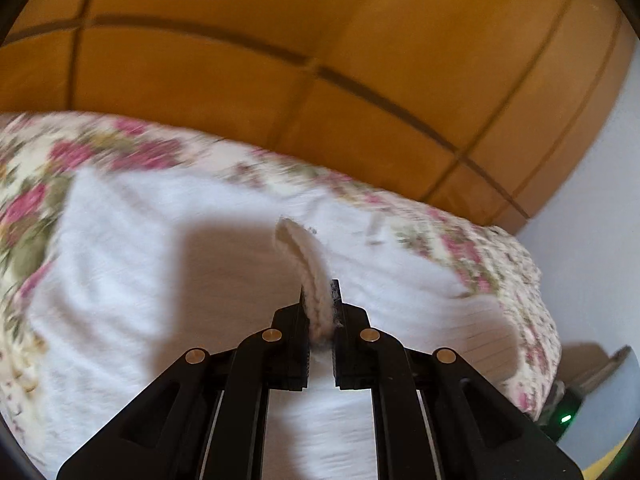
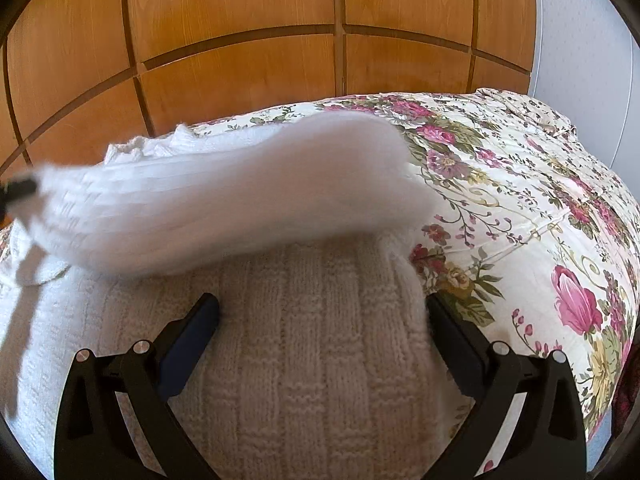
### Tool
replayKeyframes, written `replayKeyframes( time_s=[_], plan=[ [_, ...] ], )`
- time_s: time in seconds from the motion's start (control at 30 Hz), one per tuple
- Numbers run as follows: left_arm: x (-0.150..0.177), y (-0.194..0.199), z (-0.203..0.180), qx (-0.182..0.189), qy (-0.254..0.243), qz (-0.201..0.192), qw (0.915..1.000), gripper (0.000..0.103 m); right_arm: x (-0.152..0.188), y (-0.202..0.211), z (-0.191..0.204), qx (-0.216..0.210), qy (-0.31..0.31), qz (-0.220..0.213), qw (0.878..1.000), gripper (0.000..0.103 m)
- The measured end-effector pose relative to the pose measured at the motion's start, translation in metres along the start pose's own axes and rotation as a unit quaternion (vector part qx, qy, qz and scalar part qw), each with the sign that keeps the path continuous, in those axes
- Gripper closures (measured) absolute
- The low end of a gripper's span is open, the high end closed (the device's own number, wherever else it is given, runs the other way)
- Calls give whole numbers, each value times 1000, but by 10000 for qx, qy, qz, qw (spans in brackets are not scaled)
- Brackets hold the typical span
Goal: Fold small clothes
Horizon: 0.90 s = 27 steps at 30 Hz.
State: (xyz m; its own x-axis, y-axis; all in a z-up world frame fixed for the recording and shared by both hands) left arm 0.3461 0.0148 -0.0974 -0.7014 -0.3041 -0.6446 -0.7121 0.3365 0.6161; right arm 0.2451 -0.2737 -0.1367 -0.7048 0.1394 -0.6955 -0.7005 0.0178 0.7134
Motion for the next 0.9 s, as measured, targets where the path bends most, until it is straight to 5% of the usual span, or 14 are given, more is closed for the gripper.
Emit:
replayKeyframes(
  time_s=[0.17, 0.27, 0.5, 0.63, 0.73, 0.77, 0.9],
  plan=[
    [28, -9, 46, -244, 333, 90, 9991, 96, 0, 10, -6, 43, -183, -223, 9996, 2],
    [38, -9, 61, 170, 744, -35, 9971, 96, 0, 12, -15, 287, -404, -204, 9986, 2],
    [40, -8, 67, 428, 934, -36, 9947, 95, -22, -6, -38, 415, -955, 163, 9944, 2],
    [41, -8, 68, 446, 952, -36, 9945, 95, -39, -23, -59, 461, -1456, 299, 9878, 2],
    [41, -9, 67, 475, 970, -44, 9941, 95, -39, -7, -96, 1259, -2079, 136, 9699, 2],
    [42, -9, 66, 487, 960, -41, 9942, 94, -33, 0, -108, 1214, -2331, 91, 9648, 2],
    [42, -10, 68, 485, 929, -21, 9945, 94, -16, -11, -106, 1250, -1871, 421, 9734, 3]
  ],
)
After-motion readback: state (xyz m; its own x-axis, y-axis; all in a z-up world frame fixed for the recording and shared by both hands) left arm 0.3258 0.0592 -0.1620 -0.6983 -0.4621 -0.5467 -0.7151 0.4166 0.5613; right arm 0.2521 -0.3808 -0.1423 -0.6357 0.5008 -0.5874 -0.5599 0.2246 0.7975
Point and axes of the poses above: each gripper's, at about its wrist camera, not at the fingertips, and y roughly against the way its jaws point, z to its left, x to its underside, the point moved 5 cm from there along -y, roughly the way its jaws point, and after that the axes turned 1 degree about -x, right-handed, at the moved point
